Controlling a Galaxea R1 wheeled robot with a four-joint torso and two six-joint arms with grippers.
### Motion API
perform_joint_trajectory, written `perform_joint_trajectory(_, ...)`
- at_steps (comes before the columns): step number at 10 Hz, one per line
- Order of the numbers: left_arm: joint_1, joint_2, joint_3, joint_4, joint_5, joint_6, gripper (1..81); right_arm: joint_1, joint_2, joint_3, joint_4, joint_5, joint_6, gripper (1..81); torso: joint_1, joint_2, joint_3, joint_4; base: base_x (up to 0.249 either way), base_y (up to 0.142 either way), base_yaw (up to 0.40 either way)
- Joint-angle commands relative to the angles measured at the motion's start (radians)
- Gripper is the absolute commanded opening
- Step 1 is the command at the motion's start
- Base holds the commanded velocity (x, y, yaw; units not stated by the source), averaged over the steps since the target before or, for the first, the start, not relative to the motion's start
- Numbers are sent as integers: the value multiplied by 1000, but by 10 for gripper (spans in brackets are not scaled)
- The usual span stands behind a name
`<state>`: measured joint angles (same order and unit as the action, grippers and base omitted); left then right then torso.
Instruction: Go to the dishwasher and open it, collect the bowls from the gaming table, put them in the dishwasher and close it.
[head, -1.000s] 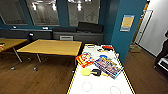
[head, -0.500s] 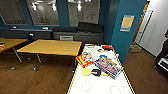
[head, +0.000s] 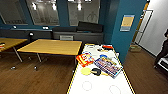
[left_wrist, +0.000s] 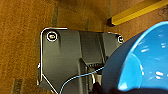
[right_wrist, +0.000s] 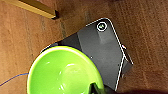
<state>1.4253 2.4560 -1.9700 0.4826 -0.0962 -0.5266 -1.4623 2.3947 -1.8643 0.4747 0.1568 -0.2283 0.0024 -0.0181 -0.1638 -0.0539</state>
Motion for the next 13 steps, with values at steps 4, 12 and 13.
perform_joint_trajectory(4,16,35,-88,19,20,13,10,-2,36,-62,-56,-80,-5,10,-2,-2,1,0,-93,0,0)
perform_joint_trajectory(12,51,140,-257,19,6,30,10,-45,141,-200,-85,-71,-5,10,-2,-2,1,0,-111,0,0)
perform_joint_trajectory(13,56,149,-279,16,4,30,10,-40,151,-222,-84,-71,-3,10,-2,-2,1,0,-125,0,0)
